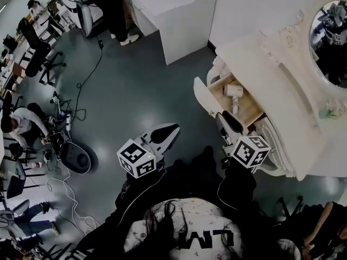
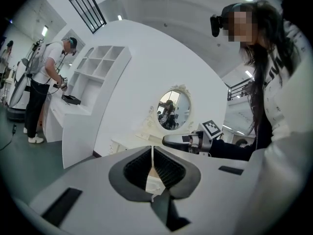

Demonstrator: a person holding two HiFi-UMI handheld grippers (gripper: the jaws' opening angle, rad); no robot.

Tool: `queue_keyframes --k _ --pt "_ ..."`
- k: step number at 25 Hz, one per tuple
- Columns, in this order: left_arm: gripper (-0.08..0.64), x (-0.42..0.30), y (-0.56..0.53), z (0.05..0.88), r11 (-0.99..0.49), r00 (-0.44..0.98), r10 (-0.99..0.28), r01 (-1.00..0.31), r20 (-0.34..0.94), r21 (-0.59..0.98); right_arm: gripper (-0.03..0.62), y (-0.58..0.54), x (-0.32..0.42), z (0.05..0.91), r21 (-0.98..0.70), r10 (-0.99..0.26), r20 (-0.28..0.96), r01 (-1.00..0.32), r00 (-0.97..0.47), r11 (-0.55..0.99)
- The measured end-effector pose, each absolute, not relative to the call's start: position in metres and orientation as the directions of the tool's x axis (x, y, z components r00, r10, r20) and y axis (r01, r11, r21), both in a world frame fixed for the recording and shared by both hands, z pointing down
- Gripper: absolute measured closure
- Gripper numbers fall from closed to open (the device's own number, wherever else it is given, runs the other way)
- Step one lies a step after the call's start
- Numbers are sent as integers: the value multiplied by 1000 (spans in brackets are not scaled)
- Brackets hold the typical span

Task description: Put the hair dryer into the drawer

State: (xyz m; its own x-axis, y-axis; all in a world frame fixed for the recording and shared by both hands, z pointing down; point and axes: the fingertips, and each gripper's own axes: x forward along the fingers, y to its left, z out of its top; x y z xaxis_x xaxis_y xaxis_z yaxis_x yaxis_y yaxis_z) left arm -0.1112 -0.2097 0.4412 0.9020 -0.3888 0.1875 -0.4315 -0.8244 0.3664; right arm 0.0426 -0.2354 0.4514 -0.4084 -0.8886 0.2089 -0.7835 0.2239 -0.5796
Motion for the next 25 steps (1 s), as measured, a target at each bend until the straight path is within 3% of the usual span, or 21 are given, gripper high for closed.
queue_keyframes --k 4,15,25 --pt "566 -136 -198 448 -829 909 -370 -416 192 374 507 -211 10 443 -568 -906 188 -795 -379 215" --pt "566 -104 -146 440 -888 957 -245 -286 154 361 508 -151 -17 433 -497 -904 214 -838 -370 225" --pt "566 -72 -90 411 -897 956 -274 -294 107 330 518 -82 -11 412 -460 -897 206 -848 -391 264"
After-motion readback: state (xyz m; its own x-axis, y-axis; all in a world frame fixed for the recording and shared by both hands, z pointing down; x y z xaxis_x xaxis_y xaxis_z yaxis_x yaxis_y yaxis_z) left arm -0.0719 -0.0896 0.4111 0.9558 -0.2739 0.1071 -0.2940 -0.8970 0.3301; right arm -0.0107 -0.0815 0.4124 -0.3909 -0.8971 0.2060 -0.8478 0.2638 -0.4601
